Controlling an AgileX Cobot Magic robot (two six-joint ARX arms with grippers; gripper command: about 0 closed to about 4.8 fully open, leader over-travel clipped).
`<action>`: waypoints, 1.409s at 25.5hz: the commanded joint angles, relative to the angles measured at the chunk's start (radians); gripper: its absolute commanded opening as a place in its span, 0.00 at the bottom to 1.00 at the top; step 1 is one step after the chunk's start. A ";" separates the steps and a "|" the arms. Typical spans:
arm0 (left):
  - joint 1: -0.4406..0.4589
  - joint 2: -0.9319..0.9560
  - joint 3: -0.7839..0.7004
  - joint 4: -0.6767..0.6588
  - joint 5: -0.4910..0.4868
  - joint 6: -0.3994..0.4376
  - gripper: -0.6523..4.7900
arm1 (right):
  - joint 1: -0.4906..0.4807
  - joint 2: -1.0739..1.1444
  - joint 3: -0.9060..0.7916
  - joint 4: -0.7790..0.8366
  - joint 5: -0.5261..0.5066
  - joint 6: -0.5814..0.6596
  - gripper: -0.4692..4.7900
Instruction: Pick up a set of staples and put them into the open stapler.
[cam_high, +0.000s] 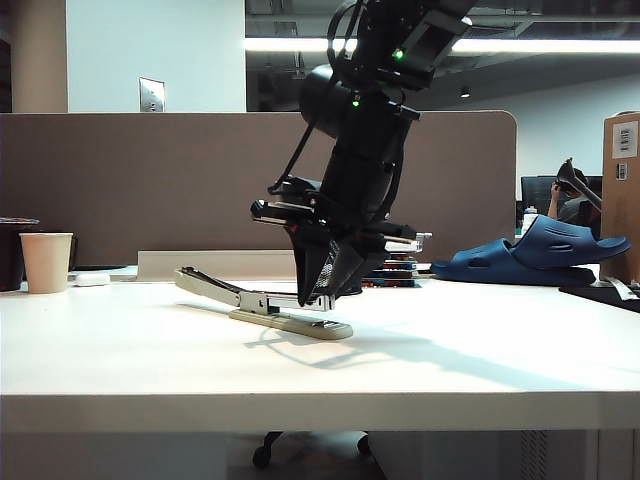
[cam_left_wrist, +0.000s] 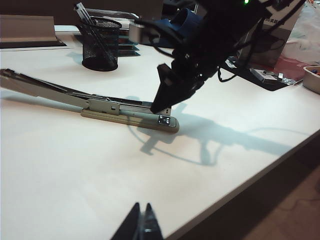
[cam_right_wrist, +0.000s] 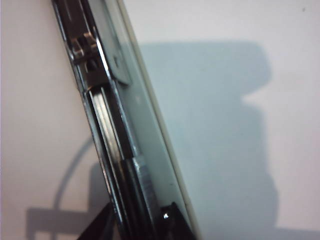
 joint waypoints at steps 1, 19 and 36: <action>0.001 0.000 0.002 0.006 0.006 0.000 0.11 | 0.002 -0.006 0.011 -0.001 -0.010 -0.005 0.35; 0.001 0.000 0.002 0.005 -0.055 0.001 0.11 | -0.059 -0.165 0.101 -0.009 0.055 -0.087 0.08; 0.001 0.000 0.002 0.006 -0.423 0.006 0.11 | -0.366 -0.626 0.100 -0.090 0.102 -0.185 0.08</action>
